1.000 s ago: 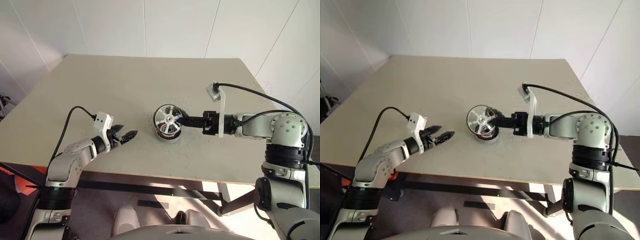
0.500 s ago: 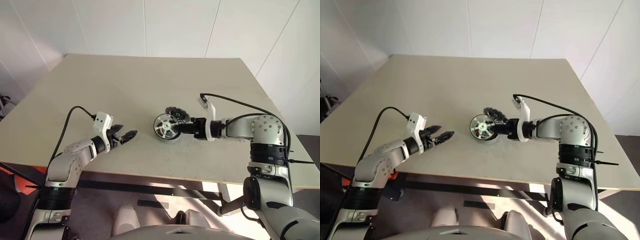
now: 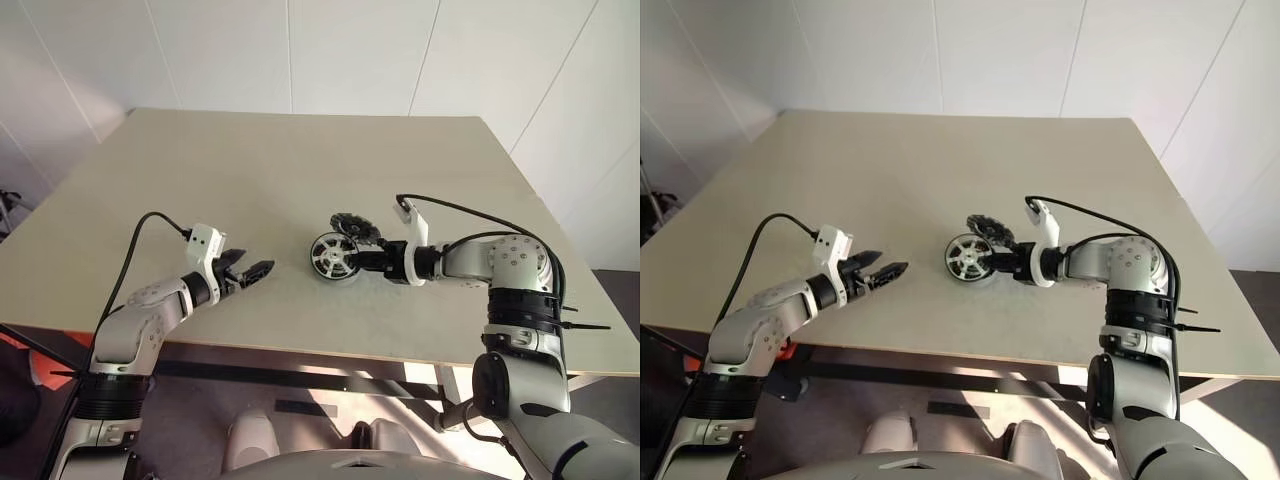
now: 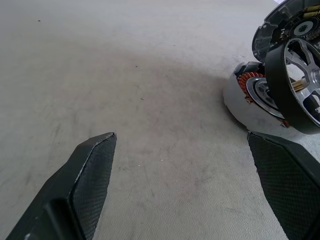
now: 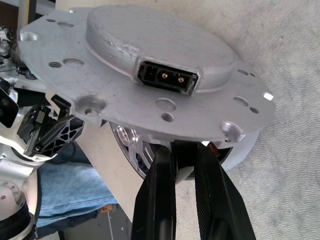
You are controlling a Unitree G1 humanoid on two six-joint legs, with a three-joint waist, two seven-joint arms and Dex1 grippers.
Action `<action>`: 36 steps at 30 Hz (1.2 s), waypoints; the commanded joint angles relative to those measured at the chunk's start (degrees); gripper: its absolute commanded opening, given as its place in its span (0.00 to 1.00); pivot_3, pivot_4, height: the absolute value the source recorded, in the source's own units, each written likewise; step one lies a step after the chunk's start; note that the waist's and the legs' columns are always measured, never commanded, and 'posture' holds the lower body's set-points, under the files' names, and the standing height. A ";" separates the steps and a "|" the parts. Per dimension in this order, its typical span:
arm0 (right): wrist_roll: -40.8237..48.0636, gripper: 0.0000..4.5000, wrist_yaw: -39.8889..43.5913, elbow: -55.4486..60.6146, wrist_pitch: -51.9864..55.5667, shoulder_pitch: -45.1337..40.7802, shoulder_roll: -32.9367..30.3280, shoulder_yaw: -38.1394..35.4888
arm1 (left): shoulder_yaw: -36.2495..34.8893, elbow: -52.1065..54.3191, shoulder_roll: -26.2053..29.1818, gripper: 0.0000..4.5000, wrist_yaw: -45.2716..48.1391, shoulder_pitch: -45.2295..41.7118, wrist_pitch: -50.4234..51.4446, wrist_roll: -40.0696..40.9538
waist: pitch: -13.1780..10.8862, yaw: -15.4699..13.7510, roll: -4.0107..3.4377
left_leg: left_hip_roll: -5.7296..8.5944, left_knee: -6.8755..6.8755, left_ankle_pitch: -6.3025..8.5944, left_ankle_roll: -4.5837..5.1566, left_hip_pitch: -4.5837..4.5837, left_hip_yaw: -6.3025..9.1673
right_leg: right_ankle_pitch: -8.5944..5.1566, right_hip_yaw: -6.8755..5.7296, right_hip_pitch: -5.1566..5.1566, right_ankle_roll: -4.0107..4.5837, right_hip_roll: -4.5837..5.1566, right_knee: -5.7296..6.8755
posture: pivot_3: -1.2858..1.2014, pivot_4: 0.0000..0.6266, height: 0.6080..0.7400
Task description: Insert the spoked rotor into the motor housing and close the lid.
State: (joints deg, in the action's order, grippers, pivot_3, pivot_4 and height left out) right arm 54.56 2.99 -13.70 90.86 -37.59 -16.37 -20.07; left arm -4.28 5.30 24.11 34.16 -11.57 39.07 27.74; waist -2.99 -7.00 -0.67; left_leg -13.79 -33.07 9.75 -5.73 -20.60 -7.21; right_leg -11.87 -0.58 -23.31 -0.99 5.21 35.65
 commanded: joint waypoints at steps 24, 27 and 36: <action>-6.27 0.84 7.38 5.53 1.64 -2.95 -0.42 -2.19 | -0.79 2.63 0.30 0.98 0.03 0.07 -0.29 0.54 | 0.00 -0.06 -0.01 | 0.00 0.16 -0.09 -0.16 -0.02 0.00 | 0.20 0.00 -0.04 0.30 -0.01 -0.07 | 0.52 0.00 1.00; -4.69 0.84 11.53 9.50 1.64 -1.33 -1.97 0.62 | -0.76 2.54 0.35 0.98 0.07 0.02 -0.25 0.51 | -0.01 -0.12 -0.01 | 0.00 0.17 -0.06 -0.11 -0.04 0.00 | 0.21 0.00 -0.04 0.31 -0.01 -0.12 | 0.52 0.00 1.00; -7.95 0.63 18.10 16.47 -4.48 2.64 -4.89 9.16 | -0.60 2.01 0.34 0.98 0.17 -0.36 -0.42 0.30 | 0.00 0.06 -0.01 | 0.00 0.16 -0.06 -0.11 0.01 -0.01 | 0.02 0.01 -0.01 0.00 -0.01 -0.13 | 0.52 0.00 1.00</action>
State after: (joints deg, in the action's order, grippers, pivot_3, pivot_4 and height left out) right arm 46.93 19.93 0.46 88.48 -34.57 -20.89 -11.62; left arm -4.33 5.57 24.08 34.18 -11.06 39.21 27.86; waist -2.99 -6.95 -0.68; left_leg -13.79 -32.91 9.68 -5.85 -20.57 -7.22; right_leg -11.85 -0.56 -23.33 -1.00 5.20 35.53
